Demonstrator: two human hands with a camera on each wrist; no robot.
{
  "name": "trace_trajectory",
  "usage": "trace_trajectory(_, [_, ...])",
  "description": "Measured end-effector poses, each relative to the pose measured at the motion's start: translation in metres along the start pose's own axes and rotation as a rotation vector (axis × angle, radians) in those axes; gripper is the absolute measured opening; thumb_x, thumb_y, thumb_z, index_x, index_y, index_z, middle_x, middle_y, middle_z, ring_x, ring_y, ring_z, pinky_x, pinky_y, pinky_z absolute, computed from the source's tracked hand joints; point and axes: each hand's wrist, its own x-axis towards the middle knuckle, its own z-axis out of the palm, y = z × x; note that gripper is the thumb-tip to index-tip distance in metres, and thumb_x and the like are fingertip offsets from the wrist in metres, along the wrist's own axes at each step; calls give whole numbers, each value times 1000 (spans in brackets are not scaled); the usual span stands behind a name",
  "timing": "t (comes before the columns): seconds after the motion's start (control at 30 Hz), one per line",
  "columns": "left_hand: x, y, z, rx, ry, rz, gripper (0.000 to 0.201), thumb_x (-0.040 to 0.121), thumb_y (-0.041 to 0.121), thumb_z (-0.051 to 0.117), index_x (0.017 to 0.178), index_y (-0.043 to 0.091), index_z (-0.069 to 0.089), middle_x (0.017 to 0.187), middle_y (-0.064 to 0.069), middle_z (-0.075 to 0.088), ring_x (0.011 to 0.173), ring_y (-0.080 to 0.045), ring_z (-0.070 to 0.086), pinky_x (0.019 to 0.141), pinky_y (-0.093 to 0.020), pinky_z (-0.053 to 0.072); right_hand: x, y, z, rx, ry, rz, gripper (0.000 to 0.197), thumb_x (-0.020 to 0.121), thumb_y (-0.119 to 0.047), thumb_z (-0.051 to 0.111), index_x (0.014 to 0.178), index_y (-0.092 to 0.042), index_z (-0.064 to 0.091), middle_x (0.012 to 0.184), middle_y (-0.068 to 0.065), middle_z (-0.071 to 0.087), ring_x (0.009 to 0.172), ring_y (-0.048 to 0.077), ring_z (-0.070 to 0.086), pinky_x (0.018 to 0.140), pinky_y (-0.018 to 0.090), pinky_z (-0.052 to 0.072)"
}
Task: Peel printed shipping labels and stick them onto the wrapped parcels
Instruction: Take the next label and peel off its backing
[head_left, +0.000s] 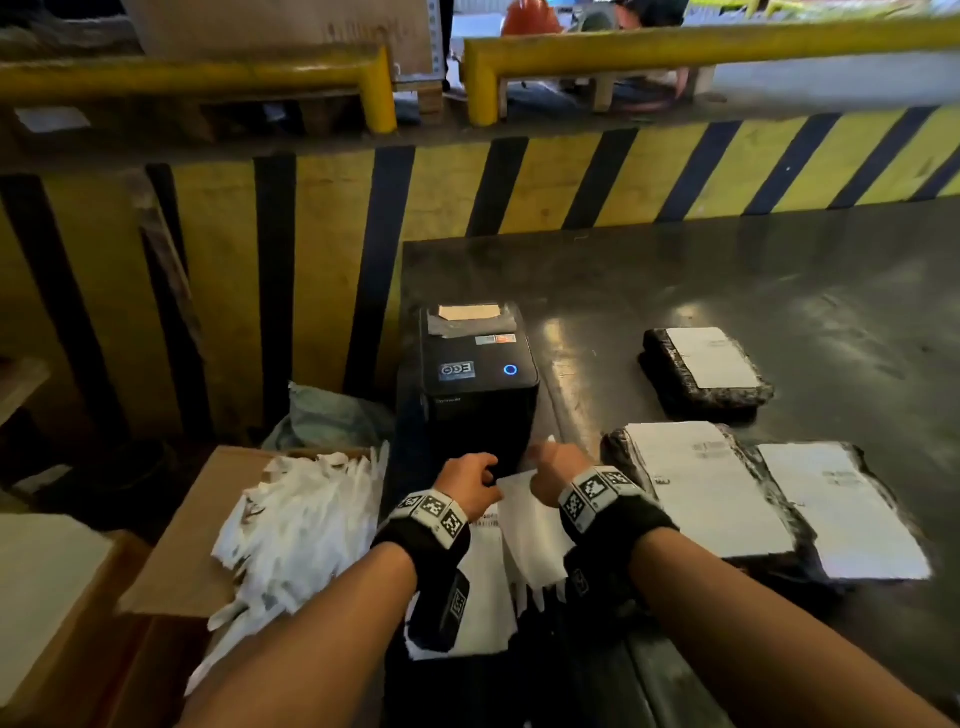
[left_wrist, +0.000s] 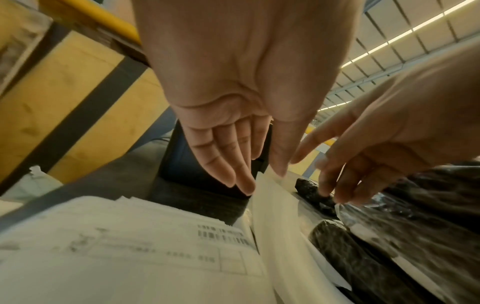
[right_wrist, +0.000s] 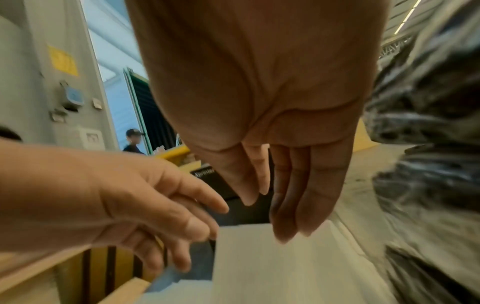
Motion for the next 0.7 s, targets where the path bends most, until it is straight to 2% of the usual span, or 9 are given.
trace_trajectory(0.1, [9, -1, 6, -46, -21, 13, 49, 84, 8, 66, 131, 8, 53, 117, -14, 65, 102, -27, 65, 93, -36, 53, 12, 4, 7, -30, -42, 77, 45, 94, -13, 37, 138, -14, 40, 147, 14, 36, 131, 27, 44, 104, 33, 37])
trace_trajectory(0.2, [11, -1, 9, -52, -40, 41, 34, 86, 3, 60, 120, 7, 61, 108, -16, 69, 88, -24, 68, 84, -32, 56, 18, 6, 15, -28, -90, 114, 47, 95, -15, 37, 142, -13, 34, 155, 9, 22, 136, 23, 38, 110, 32, 31])
trace_trajectory(0.3, [14, -1, 7, -75, -39, 71, 26, 87, -2, 56, 109, 5, 68, 100, -17, 71, 74, -18, 64, 75, -26, 54, 21, 7, 17, -13, -49, 128, 47, 94, -17, 41, 140, -9, 39, 151, 9, 33, 132, 24, 43, 106, 31, 36])
trace_trajectory(0.43, [9, 1, -1, -83, -46, 91, 26, 84, -5, 55, 103, 3, 70, 94, -19, 72, 72, -17, 64, 69, -21, 53, 17, 8, 15, -11, 17, 124, 53, 94, -23, 46, 143, -6, 34, 140, 9, 48, 127, 26, 48, 101, 29, 40])
trace_trajectory(0.53, [2, 10, -18, -103, -34, 163, 24, 82, -2, 61, 101, 6, 71, 92, -16, 73, 75, -17, 67, 69, -18, 55, 12, 12, 4, 29, 91, 79, 43, 90, -20, 49, 131, -5, 49, 128, 14, 58, 118, 29, 55, 98, 33, 46])
trace_trajectory(0.57, [0, 14, -27, -110, -30, 196, 23, 81, -1, 63, 101, 7, 72, 92, -14, 73, 76, -16, 67, 67, -14, 54, 9, 14, -4, 77, 86, 74, 39, 89, -19, 49, 126, -7, 52, 123, 15, 62, 112, 28, 59, 93, 32, 50])
trace_trajectory(0.63, [-3, 23, -46, -108, 9, 269, 20, 80, 3, 66, 99, 9, 73, 91, -11, 74, 75, -11, 66, 62, -2, 48, 1, 18, -21, 212, 90, 67, 30, 90, -15, 48, 117, -8, 58, 110, 13, 68, 94, 23, 66, 66, 17, 54])
trace_trajectory(0.67, [-5, 28, -56, -107, 38, 303, 19, 80, 5, 68, 98, 10, 74, 89, -8, 74, 74, -8, 65, 62, 1, 45, -3, 20, -30, 273, 126, 53, 27, 89, -14, 49, 111, -8, 63, 101, 10, 71, 85, 20, 67, 52, 10, 49])
trace_trajectory(0.7, [-7, 32, -66, -117, 67, 336, 17, 80, 8, 70, 96, 12, 74, 87, -5, 74, 73, -5, 64, 64, 2, 44, -7, 21, -40, 315, 183, 29, 24, 89, -14, 49, 104, -8, 67, 92, 7, 73, 78, 16, 67, 47, 7, 44])
